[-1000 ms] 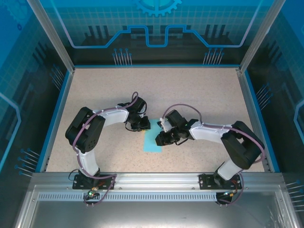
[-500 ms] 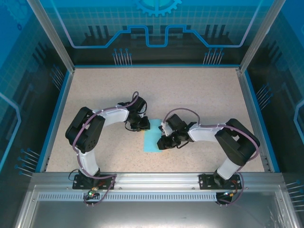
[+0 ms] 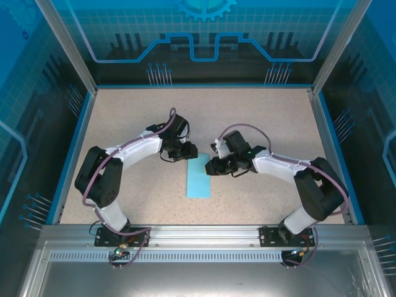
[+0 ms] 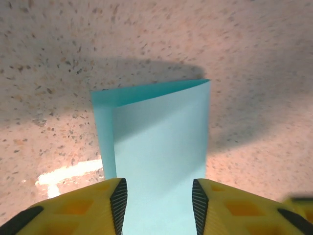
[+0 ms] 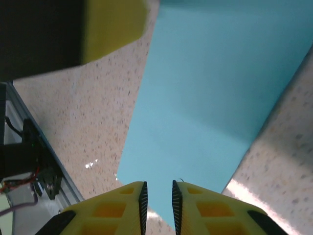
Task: Fold a paper plane with a square sheet of paper (pick it up from the middle)
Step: Fold the square sheet of paper in half at the center of the table, then fold the triangle a second time at the center of the table.
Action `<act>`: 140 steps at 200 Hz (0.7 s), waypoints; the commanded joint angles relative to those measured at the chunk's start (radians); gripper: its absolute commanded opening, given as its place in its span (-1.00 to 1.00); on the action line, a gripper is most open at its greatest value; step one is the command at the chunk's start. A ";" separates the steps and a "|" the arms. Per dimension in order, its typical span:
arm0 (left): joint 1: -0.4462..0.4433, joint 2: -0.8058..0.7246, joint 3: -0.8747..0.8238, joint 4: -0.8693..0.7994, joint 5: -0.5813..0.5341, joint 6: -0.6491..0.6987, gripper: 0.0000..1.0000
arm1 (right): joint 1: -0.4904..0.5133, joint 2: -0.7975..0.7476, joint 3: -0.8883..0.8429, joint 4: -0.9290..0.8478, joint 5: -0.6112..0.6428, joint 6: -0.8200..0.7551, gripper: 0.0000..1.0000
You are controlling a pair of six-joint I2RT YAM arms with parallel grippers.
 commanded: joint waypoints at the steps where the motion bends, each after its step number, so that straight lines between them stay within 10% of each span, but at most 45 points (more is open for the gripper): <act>1: 0.006 -0.088 0.010 -0.104 -0.045 0.014 -0.04 | -0.035 0.075 0.072 0.009 -0.022 -0.023 -0.51; 140: -0.149 -0.535 -0.510 0.124 -0.016 -0.358 0.12 | -0.066 0.365 0.266 -0.005 0.004 -0.095 -0.49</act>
